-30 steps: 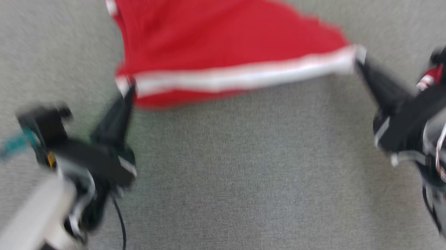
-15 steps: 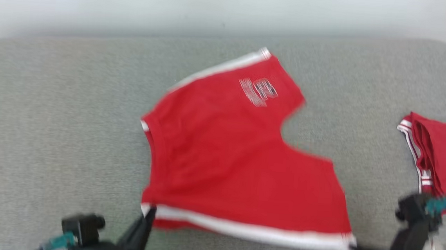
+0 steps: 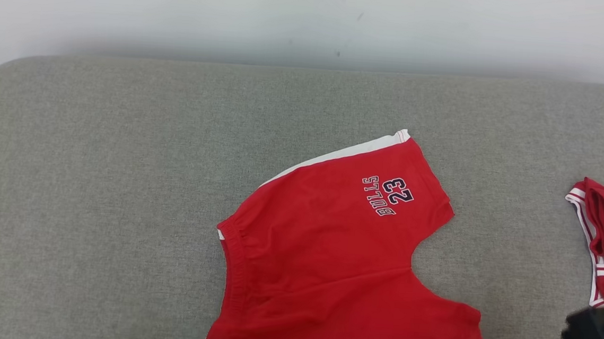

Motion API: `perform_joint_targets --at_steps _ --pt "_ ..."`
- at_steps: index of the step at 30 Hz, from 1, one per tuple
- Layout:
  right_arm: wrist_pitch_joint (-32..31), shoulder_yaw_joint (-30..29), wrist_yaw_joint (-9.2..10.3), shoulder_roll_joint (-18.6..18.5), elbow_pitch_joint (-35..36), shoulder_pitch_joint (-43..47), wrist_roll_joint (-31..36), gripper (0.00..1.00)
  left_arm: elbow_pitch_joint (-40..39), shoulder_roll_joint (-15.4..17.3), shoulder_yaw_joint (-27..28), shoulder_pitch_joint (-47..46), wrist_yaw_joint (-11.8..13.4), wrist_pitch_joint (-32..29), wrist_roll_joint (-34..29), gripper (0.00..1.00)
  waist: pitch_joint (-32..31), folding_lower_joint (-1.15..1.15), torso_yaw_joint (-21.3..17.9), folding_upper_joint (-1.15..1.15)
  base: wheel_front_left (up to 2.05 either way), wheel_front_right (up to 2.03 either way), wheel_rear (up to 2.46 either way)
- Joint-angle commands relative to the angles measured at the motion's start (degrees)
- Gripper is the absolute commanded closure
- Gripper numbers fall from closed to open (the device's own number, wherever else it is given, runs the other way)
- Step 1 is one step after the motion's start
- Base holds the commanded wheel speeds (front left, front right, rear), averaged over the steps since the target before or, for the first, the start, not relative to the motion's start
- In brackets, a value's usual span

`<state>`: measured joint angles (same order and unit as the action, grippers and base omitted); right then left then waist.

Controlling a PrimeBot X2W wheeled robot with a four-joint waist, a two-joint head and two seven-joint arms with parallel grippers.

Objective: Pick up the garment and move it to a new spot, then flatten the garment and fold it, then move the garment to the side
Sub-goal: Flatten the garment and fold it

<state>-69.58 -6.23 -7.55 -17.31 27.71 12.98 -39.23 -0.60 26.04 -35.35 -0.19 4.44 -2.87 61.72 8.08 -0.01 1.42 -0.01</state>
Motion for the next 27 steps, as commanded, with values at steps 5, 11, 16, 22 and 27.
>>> perform_joint_targets --at_steps 5,11,16,22,27 --pt "5.89 1.45 0.15 -2.36 -1.67 -8.35 -0.17 1.00 -2.16 -2.26 1.46 -3.27 -2.32 0.73 2.52 1.00 0.88 0.01 0.23 0.01 0.00 0.00 0.00" --pt "10.74 6.37 0.15 -6.56 -9.43 -22.31 -0.20 1.00 -1.20 -5.41 3.67 -10.01 -3.40 1.93 3.71 1.00 3.17 0.01 0.76 0.01 0.00 0.00 0.00" --pt "16.57 10.80 0.15 -7.84 -19.22 -34.52 -0.43 1.00 2.42 -8.80 6.35 -15.66 -3.23 5.51 3.22 1.00 5.80 0.01 1.50 0.01 0.00 0.00 0.00" --pt "24.91 15.29 0.15 -8.90 -31.64 -45.57 0.79 1.00 8.93 -11.69 6.37 -21.69 -2.60 7.94 0.54 1.00 8.63 0.01 3.31 0.01 0.00 0.00 0.00" --pt "31.27 18.53 0.15 -10.03 -39.64 -52.05 1.95 1.00 12.74 -13.69 5.26 -25.68 -2.45 9.49 -1.79 1.00 10.83 0.01 5.09 0.01 0.00 0.00 0.00"
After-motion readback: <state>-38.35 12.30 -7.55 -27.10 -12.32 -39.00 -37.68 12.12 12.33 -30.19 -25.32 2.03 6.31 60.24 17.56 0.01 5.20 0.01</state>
